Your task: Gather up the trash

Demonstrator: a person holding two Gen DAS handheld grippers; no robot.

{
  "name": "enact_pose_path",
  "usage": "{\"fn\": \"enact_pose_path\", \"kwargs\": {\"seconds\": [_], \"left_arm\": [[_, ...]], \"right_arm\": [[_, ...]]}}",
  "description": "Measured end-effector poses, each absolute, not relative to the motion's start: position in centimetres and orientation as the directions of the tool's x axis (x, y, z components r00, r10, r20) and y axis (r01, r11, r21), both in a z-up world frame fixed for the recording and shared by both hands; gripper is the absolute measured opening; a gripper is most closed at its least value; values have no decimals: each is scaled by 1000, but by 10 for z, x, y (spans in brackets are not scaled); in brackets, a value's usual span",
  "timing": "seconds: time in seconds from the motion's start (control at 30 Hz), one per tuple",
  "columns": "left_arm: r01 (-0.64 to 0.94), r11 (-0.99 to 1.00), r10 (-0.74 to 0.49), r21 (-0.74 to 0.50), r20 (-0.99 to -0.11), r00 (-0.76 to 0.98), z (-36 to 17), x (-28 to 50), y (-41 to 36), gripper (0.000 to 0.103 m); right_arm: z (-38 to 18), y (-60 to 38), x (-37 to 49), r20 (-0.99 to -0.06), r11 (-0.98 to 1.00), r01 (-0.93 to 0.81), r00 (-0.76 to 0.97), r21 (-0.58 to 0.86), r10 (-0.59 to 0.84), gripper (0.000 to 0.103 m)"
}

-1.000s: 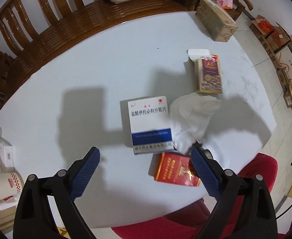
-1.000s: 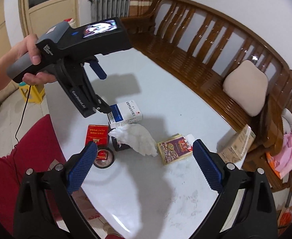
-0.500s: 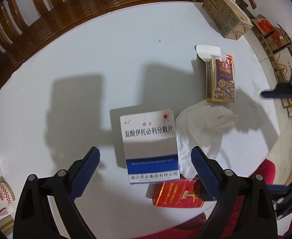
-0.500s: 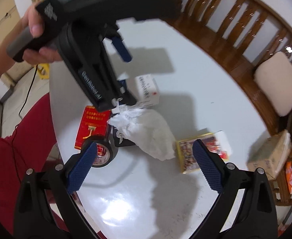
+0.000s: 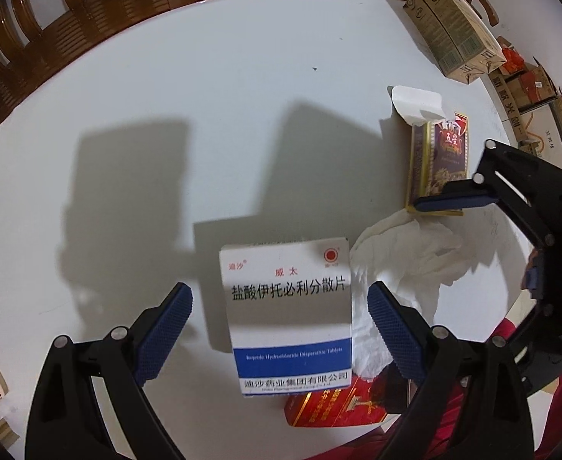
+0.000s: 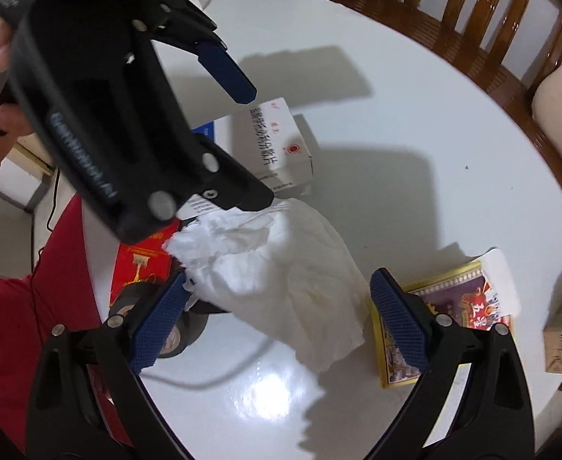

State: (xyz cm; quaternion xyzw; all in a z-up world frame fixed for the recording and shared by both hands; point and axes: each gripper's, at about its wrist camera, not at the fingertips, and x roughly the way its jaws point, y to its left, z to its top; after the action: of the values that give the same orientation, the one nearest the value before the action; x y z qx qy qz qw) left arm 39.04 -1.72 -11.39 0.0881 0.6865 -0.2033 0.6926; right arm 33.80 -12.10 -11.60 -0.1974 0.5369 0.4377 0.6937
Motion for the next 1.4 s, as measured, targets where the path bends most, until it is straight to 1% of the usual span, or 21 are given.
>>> {"fn": "enact_pose_path", "kwargs": {"seconds": [0.07,0.13,0.2,0.23,0.27,0.3,0.33,0.37,0.47,0.5,0.53,0.6,0.67,0.7,0.83,1.03,1.3,1.4], "left_arm": [[405,900,-164,-163,-986,-32,-116,391,-18,90],[407,898,-169,-168,-985,-33,-118,393,-17,88],[404,898,-173,-174,-984,-39,-121,393,-19,82],[401,898,-177,-179,-983,-42,-123,392,-20,80],[400,898,-181,-183,-983,-42,-123,392,-20,77],[400,898,-181,-183,-982,-43,-123,393,-21,74],[399,898,-182,-184,-982,-43,-124,393,-22,74],[399,897,-186,-188,-981,-44,-124,393,-22,73],[400,895,-193,-196,-980,-47,-125,393,-19,65],[400,895,-196,-200,-979,-49,-126,393,-19,62],[398,895,-199,-202,-979,-50,-126,394,-18,62],[400,894,-201,-202,-978,-45,-127,393,-20,61],[404,893,-201,-200,-979,-42,-127,394,-20,61],[405,892,-202,-200,-979,-37,-126,393,-20,61],[398,896,-215,-198,-977,-3,-119,394,-17,61],[384,902,-226,-197,-973,33,-112,396,-8,60],[396,902,-227,-174,-970,89,-91,382,3,60],[399,903,-222,-162,-969,110,-83,376,3,60]], "right_arm": [[-116,-121,337,-912,535,-820,40,203,408,90],[-117,-121,337,-912,533,-819,29,214,410,69],[-116,-122,337,-910,537,-816,35,213,414,67],[-115,-123,337,-909,538,-816,38,212,415,65],[-115,-123,338,-907,538,-815,40,213,420,62],[-114,-124,337,-903,538,-814,39,219,427,55],[-113,-125,337,-902,537,-814,37,223,430,52],[-112,-125,336,-904,534,-816,35,221,427,51],[-111,-125,336,-902,530,-818,34,223,431,45],[-110,-125,335,-900,531,-817,36,224,435,39],[-109,-125,334,-900,532,-817,37,223,434,35],[-109,-126,335,-897,532,-814,32,232,441,30],[-108,-126,337,-896,542,-809,43,228,442,28],[-107,-126,339,-896,547,-807,53,222,441,25],[-103,-128,336,-901,575,-800,109,172,421,21],[-94,-142,332,-896,651,-751,209,110,392,21],[-68,-181,313,-857,792,-606,369,72,361,21],[-53,-190,300,-844,832,-554,433,27,316,21]]}}
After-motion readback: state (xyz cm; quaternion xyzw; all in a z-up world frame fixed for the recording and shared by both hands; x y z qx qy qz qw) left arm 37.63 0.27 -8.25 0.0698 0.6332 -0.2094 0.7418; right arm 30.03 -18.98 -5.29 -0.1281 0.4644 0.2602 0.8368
